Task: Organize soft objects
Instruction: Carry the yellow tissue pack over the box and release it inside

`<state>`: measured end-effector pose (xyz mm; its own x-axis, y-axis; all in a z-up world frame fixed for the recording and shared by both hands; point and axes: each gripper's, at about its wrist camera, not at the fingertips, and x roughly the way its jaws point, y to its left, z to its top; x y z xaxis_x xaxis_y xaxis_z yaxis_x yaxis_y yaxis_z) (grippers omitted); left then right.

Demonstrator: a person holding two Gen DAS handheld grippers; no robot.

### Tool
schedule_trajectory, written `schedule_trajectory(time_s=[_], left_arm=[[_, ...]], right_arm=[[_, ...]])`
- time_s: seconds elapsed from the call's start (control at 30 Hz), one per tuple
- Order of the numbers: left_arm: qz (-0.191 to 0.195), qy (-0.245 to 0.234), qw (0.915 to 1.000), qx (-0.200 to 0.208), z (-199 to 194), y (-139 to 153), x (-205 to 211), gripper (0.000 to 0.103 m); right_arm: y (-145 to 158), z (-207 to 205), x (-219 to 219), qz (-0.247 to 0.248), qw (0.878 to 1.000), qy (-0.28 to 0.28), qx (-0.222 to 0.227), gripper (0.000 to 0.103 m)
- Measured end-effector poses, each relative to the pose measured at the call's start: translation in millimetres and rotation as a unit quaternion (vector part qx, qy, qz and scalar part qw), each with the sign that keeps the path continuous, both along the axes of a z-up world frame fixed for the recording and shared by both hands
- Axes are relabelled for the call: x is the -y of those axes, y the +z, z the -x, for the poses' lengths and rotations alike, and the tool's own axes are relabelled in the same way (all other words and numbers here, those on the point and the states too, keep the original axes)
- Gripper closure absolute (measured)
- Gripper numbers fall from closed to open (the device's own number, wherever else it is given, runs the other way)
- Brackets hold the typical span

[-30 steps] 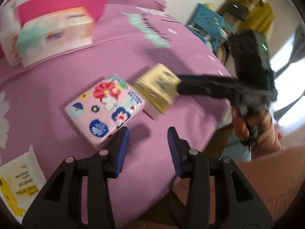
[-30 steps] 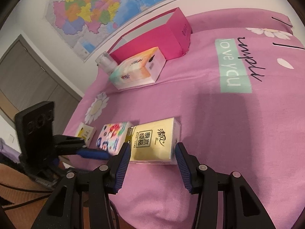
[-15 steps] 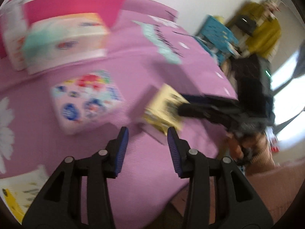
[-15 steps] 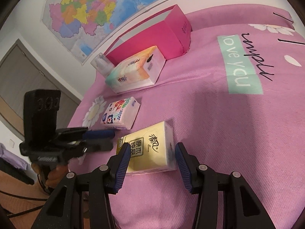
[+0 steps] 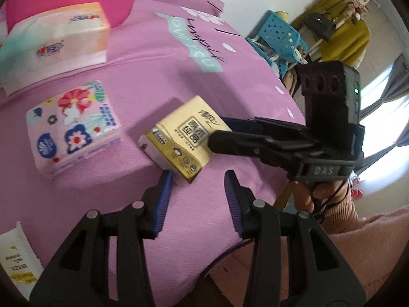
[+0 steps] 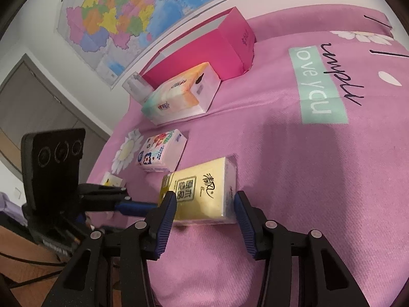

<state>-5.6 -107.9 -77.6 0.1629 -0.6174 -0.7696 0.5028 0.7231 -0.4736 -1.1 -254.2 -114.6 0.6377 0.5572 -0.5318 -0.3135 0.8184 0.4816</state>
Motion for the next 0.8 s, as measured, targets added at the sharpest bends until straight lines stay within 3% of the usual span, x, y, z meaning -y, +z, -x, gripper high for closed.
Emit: schedule_trajectory(time_s=[0.23, 0.8], left_arm=[[-0.002, 0.015, 0.9997, 0.019, -2, 10, -11, 0.059], [-0.006, 0.045, 0.9904, 0.130, -19, 80, -35, 0.059]], right_arm=[[8, 0, -4, 0.000, 1.000, 0.009, 0.014, 0.063], [61, -19, -16, 0.016, 0.996, 0.026, 0.087, 0.063]])
